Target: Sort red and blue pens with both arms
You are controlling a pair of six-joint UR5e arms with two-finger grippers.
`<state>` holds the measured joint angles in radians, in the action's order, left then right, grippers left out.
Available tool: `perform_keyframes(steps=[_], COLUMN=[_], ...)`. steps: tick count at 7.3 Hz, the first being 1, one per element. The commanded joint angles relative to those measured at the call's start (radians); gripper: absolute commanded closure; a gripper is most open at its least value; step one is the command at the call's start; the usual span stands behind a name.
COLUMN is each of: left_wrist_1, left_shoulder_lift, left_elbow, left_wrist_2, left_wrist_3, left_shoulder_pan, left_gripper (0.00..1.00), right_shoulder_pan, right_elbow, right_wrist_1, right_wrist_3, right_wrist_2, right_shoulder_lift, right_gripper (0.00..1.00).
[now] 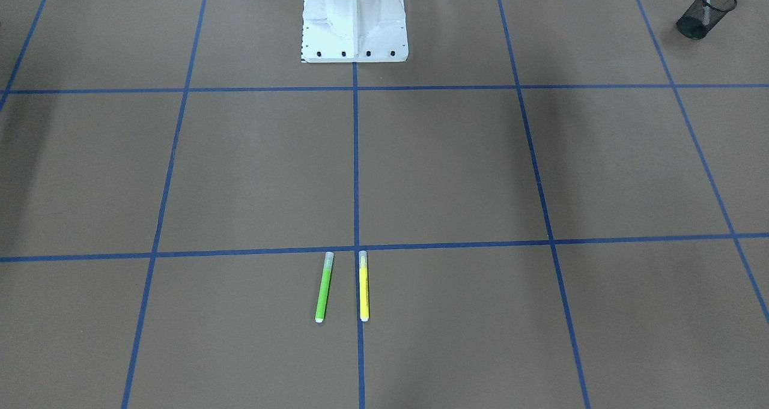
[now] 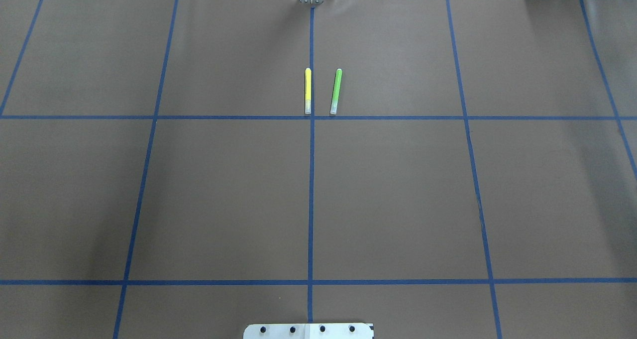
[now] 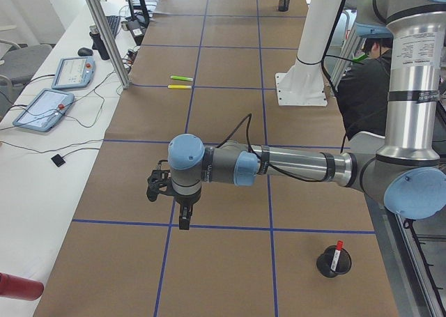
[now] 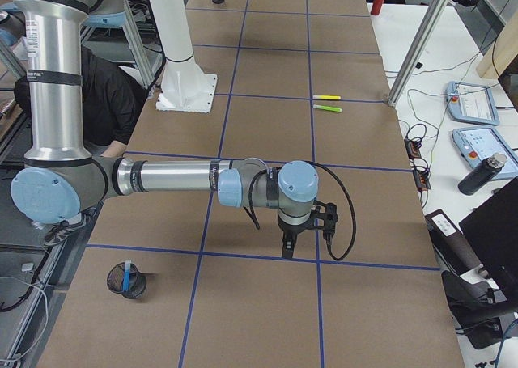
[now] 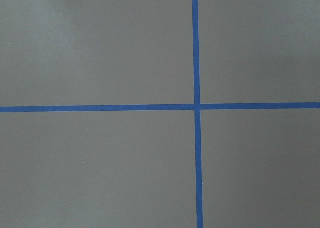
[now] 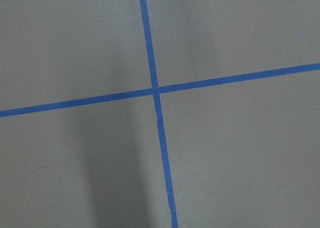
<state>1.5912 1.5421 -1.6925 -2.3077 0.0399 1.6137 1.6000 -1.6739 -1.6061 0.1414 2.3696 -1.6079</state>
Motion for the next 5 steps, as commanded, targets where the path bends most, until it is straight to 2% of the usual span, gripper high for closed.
perform_keyframes(steps=[1, 5], left_wrist_1=[0.003, 0.004], left_shoulder_lift=[-0.010, -0.011], left_elbow=[-0.001, 0.007], left_wrist_2=[-0.002, -0.003], left_wrist_3=[0.000, 0.000], left_shoulder_pan=[0.000, 0.000], left_gripper=[0.00, 0.00], right_shoulder_pan=[0.000, 0.000], right_elbow=[0.002, 0.006], right_wrist_1=[0.001, 0.000], right_wrist_3=[0.000, 0.000], right_wrist_2=[-0.001, 0.000], right_shoulder_lift=[0.002, 0.002], right_gripper=[0.00, 0.00])
